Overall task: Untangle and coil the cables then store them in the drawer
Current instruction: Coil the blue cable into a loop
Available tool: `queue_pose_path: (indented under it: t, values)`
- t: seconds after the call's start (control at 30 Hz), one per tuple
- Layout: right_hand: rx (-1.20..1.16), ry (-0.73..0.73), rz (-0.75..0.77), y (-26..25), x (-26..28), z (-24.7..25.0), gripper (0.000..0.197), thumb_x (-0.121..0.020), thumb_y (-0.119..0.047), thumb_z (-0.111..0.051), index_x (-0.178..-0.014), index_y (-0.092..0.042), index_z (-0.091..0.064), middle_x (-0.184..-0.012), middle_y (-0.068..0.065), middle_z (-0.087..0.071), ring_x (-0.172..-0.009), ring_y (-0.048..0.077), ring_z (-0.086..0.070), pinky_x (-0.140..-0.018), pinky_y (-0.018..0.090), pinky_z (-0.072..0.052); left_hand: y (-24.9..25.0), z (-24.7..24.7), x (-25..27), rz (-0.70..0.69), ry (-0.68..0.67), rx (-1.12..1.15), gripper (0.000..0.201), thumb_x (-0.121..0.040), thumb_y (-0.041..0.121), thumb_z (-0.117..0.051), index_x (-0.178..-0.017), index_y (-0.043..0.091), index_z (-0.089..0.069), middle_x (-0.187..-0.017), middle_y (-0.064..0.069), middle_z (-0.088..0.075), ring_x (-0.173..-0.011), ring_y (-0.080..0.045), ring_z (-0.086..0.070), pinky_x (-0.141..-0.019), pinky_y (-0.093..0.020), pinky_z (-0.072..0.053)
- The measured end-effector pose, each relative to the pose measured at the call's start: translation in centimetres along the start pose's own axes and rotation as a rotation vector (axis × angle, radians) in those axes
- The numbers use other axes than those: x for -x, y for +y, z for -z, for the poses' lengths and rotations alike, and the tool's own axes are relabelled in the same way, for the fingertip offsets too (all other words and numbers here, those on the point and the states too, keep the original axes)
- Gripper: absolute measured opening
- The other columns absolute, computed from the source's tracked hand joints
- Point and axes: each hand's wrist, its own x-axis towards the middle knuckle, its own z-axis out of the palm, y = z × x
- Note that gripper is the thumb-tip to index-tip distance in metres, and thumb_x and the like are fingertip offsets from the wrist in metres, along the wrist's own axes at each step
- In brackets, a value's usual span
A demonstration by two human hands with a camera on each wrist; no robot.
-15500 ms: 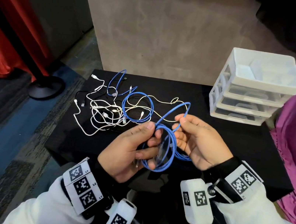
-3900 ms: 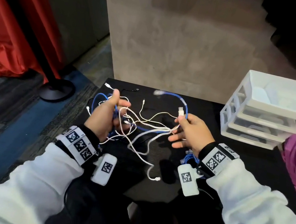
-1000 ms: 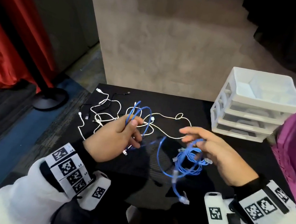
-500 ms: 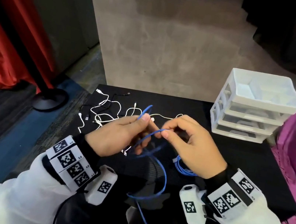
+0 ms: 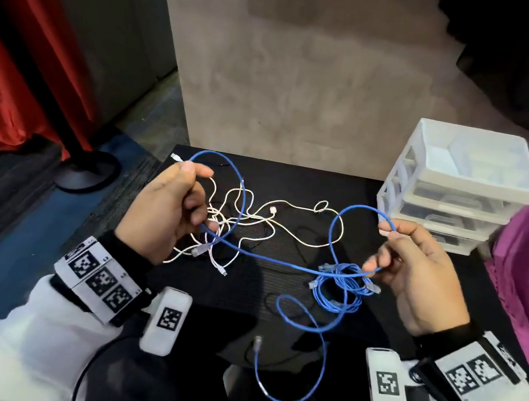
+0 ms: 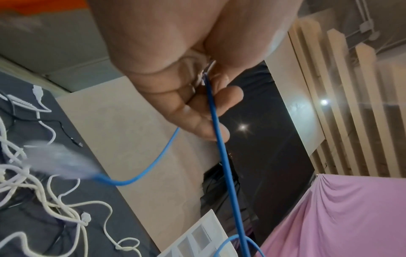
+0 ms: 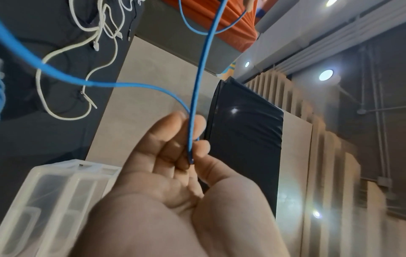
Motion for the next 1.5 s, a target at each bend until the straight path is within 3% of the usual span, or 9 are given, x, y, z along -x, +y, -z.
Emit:
queue_pose_path:
  t: [0.17,0.33,0.5,0.63,0.83,0.97,1.13,1.3,1.5]
  values:
    - [0.154,-0.135,0.061,-1.2,0.3,0.1,0.016,-0.105,0.0,-0.047,-0.106,-0.006,-0.062,-0.07,0.01,-0.059,-0.066,0.025,-0.065,-0.064,0.032,-0.054,0.5,-0.7,0.3,-0.008,-0.047,-0.02,0.034,-0.11,0.029,-0.033,-0.102,0.014,-0.062,-0.062,0.004,-0.026,-0.046,-0.01,-0.023,-0.046,-0.026,-0.043]
    - [0.517,-0.211,0.225,-1.9,0.2,-1.8,0.021,-0.1,-0.012,-0.064,-0.118,-0.022,-0.067,-0.104,0.009,-0.069,-0.092,0.012,-0.063,-0.089,0.029,-0.054,1.3,-2.2,1.2,-0.098,-0.198,-0.109,0.033,-0.107,0.029,-0.041,-0.098,0.011,-0.066,-0.06,0.008,-0.025,-0.05,-0.009,-0.015,-0.044,-0.021,-0.019]
    - [0.508,-0.359,0.272,-2.7,-0.1,-5.9,0.053,-0.096,-0.02,-0.072,-0.143,-0.032,-0.052,-0.082,0.002,-0.06,-0.075,0.017,-0.056,-0.078,0.026,-0.049,3.6,-4.5,2.0,-0.118,-0.399,-0.144,0.033,-0.099,0.033,-0.046,-0.095,0.013,-0.071,-0.06,0.005,-0.018,-0.052,-0.013,-0.01,-0.047,-0.024,-0.012]
    - [0.571,-0.376,0.219,-2.7,-0.9,-7.2,0.013,-0.104,-0.022,-0.061,-0.103,-0.018,-0.073,-0.072,0.001,-0.061,-0.065,0.012,-0.056,-0.065,0.023,-0.048,5.1,-5.7,2.0,-0.146,-0.445,-0.175,0.034,-0.099,0.033,-0.046,-0.099,0.012,-0.074,-0.065,-0.003,-0.016,-0.055,-0.016,-0.011,-0.049,-0.029,-0.014]
    - [0.345,-0.389,0.163,-3.6,-1.0,-4.9,0.031,-0.109,-0.02,-0.051,-0.083,-0.009,-0.065,-0.064,0.003,-0.056,-0.057,0.018,-0.048,-0.058,0.023,-0.042,4.0,-4.0,-0.3,-0.216,-0.208,-0.22,0.021,-0.103,0.008,-0.049,-0.106,0.012,-0.07,-0.069,0.002,-0.049,-0.055,-0.01,-0.038,-0.061,-0.024,-0.041]
    - [0.158,-0.391,0.076,-4.0,-0.4,-3.6,0.033,-0.108,-0.018,-0.045,-0.078,-0.009,-0.057,-0.06,0.002,-0.04,-0.054,0.016,-0.032,-0.056,0.03,-0.032,2.8,-3.2,-1.2,-0.184,-0.123,-0.362,0.023,-0.103,0.006,-0.051,-0.099,0.015,-0.071,-0.071,0.004,-0.055,-0.057,-0.008,-0.042,-0.055,-0.017,-0.036]
    - [-0.109,-0.387,-0.049,-3.7,0.4,-3.5,0.024,-0.101,-0.02,-0.049,-0.082,-0.007,-0.055,-0.062,0.003,-0.036,-0.051,0.013,-0.03,-0.056,0.029,-0.033,1.5,-3.8,-1.3,0.1,-0.224,0.034,0.027,-0.105,0.028,-0.047,-0.109,0.012,-0.069,-0.083,0.001,-0.056,-0.058,-0.009,-0.044,-0.054,-0.022,-0.032]
    - [-0.254,-0.341,-0.131,-2.3,1.2,-5.1,0.026,-0.106,-0.02,-0.047,-0.086,-0.009,-0.059,-0.065,0.003,-0.043,-0.052,0.012,-0.038,-0.054,0.025,-0.046,1.3,-4.5,-0.7,0.313,-0.308,0.44,0.067,-0.095,0.063,-0.052,-0.128,0.005,-0.06,-0.094,-0.007,-0.059,-0.069,-0.015,-0.044,-0.062,-0.028,-0.029]
    - [-0.237,-0.308,-0.142,-1.5,2.0,-6.7,0.022,-0.102,-0.02,-0.055,-0.095,-0.005,-0.068,-0.071,0.006,-0.063,-0.058,0.011,-0.058,-0.058,0.018,-0.054,0.4,-6.3,0.1,0.269,-0.275,0.592,0.015,-0.104,0.024,-0.049,-0.116,0.015,-0.048,-0.102,-0.003,-0.061,-0.075,-0.011,-0.049,-0.059,-0.022,-0.04]
